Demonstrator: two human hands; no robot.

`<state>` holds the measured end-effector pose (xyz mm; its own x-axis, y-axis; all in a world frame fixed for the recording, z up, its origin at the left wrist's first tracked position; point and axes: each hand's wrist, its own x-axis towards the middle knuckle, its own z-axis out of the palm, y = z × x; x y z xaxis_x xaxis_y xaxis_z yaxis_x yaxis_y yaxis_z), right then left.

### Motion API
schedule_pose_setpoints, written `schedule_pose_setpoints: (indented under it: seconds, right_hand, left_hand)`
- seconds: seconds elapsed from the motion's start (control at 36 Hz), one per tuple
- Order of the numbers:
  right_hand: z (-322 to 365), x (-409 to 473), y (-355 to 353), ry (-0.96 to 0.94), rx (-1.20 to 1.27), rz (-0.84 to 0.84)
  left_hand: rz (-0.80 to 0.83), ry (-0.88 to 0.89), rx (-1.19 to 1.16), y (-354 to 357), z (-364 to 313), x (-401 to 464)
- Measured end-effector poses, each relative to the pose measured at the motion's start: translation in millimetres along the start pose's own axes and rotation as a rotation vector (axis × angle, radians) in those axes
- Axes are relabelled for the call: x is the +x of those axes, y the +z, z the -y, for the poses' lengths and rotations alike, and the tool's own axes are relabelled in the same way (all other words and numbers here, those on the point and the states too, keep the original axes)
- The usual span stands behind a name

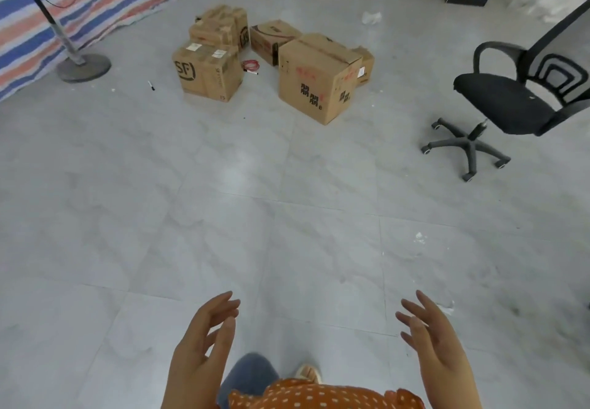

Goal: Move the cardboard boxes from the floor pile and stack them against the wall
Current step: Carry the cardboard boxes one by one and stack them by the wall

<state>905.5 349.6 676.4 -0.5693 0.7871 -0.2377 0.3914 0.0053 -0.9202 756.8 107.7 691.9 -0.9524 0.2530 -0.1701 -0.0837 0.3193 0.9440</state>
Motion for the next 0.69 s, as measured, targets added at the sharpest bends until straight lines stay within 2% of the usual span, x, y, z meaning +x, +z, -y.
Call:
schedule_pose_setpoints:
  seconds: [0.22, 0.33, 0.5, 0.69]
  right_hand:
    - [27.7, 121.9, 38.0, 0.061, -0.034, 0.006]
    - [58.2, 189.8, 73.4, 0.03, -0.039, -0.058]
    - [118.3, 284.8, 124.1, -0.015, 0.089, -0.127]
    - [150.2, 377.7, 141.9, 0.057, 0.039, -0.215]
  left_hand:
    - [-0.034, -0.051, 0.052, 31.9, -33.7, 128.5]
    - [0.005, -0.028, 0.073, 44.4, -59.2, 216.3]
    - [0.042, 0.037, 0.051, 51.5, -116.0, 349.9]
    - [0.16, 0.009, 0.065, 98.0, -152.8, 466.3]
